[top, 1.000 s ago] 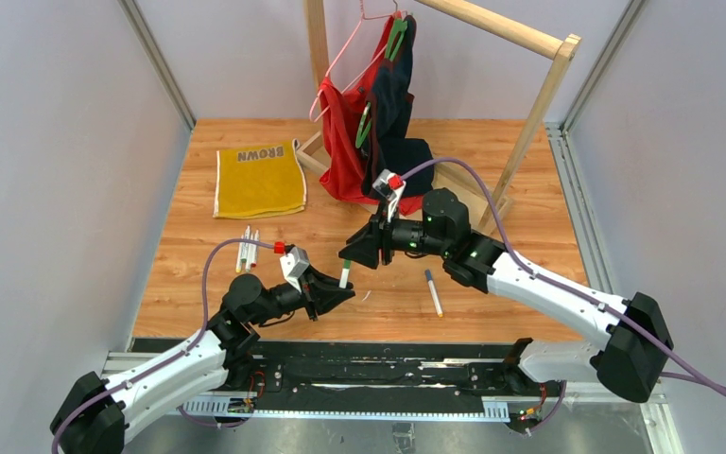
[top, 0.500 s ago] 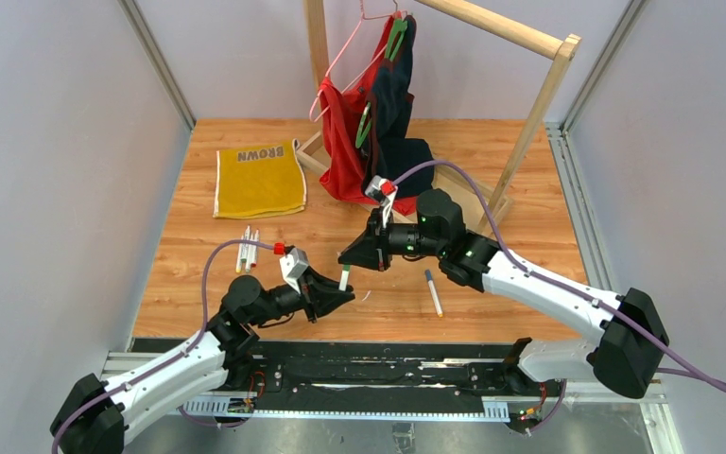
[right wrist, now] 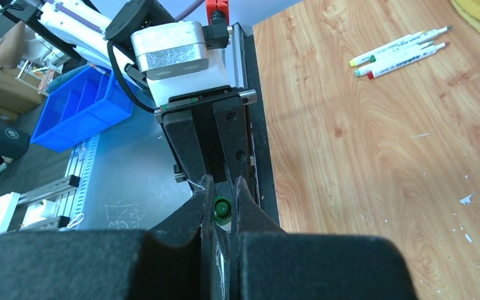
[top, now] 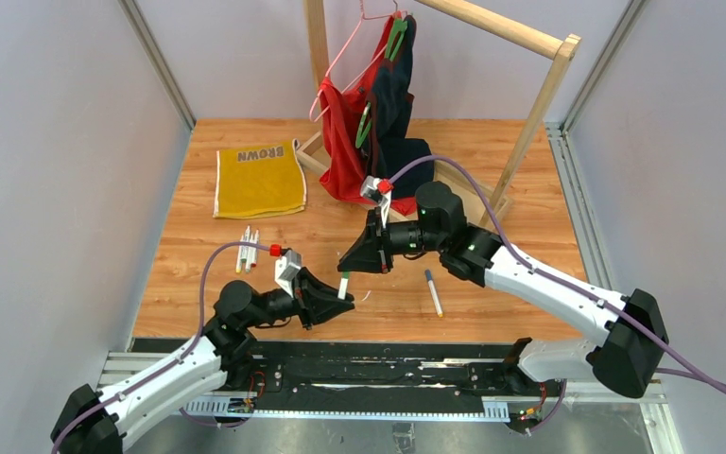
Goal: Insert the pens into the pen caps
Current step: Press the pen cap onto the pen.
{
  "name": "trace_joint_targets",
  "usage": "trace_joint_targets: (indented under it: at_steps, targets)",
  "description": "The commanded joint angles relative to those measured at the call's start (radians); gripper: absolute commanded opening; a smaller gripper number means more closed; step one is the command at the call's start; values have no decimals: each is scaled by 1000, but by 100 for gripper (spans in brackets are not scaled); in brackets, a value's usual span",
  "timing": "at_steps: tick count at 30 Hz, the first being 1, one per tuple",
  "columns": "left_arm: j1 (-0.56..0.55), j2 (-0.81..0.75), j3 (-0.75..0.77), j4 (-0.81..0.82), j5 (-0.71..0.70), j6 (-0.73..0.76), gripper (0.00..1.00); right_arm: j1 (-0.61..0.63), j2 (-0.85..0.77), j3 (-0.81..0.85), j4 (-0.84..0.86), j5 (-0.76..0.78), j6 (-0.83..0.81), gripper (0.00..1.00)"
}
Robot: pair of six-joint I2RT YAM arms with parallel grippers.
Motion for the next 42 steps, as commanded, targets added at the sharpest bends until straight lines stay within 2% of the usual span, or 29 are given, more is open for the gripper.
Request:
trace_joint_targets:
  at_steps: [1, 5, 10, 18, 24, 27, 30, 31, 35, 38, 39, 42]
  targets:
    - [7, -51, 89, 13, -118, 68, 0, 5, 37, -47, -178, -43, 37, 1]
    - [7, -56, 124, -20, -166, 105, 0, 33, 62, -87, -190, -25, 48, 1]
    - [8, -47, 144, 18, -210, 107, 0, 77, 110, -124, -199, -3, 69, 1]
    - [8, -36, 186, 53, -237, 116, 0, 142, 141, -257, -44, -26, 162, 0]
    - [43, -34, 219, 49, -219, 117, 0, 178, 161, -322, -15, -70, 177, 1]
    - [59, -34, 208, 51, -210, 109, 0, 175, 136, -304, -112, -46, 113, 1]
    - [59, 7, 185, 55, -167, 107, 1, 143, 89, -208, -253, 79, 23, 0]
    - [59, 27, 173, 50, -149, 109, 9, 129, 76, -166, -290, 138, 1, 0]
    - [59, 100, 130, 51, -63, 95, 56, 84, 23, -47, -404, 426, -56, 1]
    - [59, 103, 112, 28, -8, 80, 89, 22, -16, -7, -445, 536, -70, 1]
    - [59, 84, 109, 0, -3, 83, 95, 3, -26, -2, -461, 569, -86, 1]
    - [59, 4, 88, -105, -98, 97, 100, -58, -40, 2, -517, 631, -123, 0]
